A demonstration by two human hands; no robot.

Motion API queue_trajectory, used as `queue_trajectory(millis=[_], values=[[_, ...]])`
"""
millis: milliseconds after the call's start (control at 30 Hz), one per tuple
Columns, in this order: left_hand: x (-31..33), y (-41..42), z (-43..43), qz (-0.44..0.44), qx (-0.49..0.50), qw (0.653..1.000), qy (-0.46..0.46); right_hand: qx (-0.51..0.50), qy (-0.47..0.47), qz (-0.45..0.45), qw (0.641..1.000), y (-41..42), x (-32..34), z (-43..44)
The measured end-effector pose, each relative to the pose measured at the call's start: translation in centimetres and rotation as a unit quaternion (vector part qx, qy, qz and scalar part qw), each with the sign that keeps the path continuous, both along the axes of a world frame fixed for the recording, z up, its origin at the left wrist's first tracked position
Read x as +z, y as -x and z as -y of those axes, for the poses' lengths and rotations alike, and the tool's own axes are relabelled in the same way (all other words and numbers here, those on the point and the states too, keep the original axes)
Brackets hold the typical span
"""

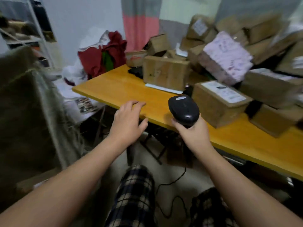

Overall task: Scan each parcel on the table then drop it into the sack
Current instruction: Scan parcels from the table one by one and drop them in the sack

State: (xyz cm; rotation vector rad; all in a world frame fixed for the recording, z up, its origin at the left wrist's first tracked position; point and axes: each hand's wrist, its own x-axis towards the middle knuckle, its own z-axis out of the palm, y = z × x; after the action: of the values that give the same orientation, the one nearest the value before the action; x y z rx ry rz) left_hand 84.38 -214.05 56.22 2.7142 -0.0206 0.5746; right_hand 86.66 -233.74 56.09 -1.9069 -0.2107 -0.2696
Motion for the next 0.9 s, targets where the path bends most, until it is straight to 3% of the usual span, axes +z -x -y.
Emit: queue_trajectory(millis=[200,333,433,600,900], values=[[1.9,-5.8,10.3,0.017,-0.104,0.994,0.034,-0.126,-0.057,0.059,0.989,0.3,2.8,9.9],[3.8,-10.3,15.3,-0.051,-0.108,0.974,0.192,-0.160,-0.097,0.066,0.980,-0.6,4.0,13.9],[4.9,-13.7,17.0,-0.101,-0.089,0.949,0.284,-0.142,-0.110,0.026,0.983,-1.6,4.6,15.1],[5.0,-15.3,16.1,-0.187,-0.096,0.923,0.322,-0.078,-0.211,-0.094,0.970,-1.9,3.9,14.7],[4.5,-9.7,11.6,-0.129,-0.110,0.906,0.388,0.052,-0.293,-0.206,0.932,-0.2,2.9,11.8]])
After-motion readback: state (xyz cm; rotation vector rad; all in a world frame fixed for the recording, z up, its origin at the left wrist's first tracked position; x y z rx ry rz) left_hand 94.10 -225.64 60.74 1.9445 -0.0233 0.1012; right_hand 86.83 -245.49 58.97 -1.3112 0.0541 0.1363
